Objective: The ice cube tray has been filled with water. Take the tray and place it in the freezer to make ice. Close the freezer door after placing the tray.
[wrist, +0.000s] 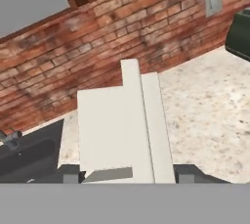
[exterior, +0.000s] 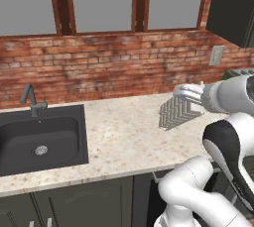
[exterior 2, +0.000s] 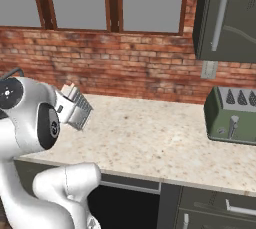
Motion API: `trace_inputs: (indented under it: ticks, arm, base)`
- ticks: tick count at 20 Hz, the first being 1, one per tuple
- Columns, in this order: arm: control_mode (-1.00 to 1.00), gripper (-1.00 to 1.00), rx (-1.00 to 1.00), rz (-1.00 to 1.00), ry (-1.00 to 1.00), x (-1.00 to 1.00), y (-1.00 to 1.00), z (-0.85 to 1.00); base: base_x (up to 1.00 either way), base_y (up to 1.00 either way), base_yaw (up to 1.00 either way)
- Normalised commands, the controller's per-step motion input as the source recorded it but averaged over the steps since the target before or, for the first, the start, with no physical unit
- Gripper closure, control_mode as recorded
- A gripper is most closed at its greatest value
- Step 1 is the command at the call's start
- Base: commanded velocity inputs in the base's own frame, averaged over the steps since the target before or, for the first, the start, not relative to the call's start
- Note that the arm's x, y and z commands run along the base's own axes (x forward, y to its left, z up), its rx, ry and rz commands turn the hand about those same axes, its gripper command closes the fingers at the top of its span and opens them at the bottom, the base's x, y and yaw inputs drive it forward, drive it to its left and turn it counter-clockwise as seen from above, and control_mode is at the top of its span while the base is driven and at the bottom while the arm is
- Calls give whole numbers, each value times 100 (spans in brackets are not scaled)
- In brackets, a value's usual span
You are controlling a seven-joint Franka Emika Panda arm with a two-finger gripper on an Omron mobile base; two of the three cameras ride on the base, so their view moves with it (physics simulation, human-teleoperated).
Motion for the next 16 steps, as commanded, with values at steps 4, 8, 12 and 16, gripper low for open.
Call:
trace_inputs:
  ticks: [4,8,12,16]
  arm:
    - [-100,100,38,10,11,2,-98,-8]
    - [-100,100,16,6,8,11,-62,-11]
    - [-100,100,3,4,12,37,-3,-11]
    - [-100,100,0,1,13,56,0,-9]
  base:
    - [0,0,0]
    - [0,0,0]
    - [0,0,0]
    - [0,0,0]
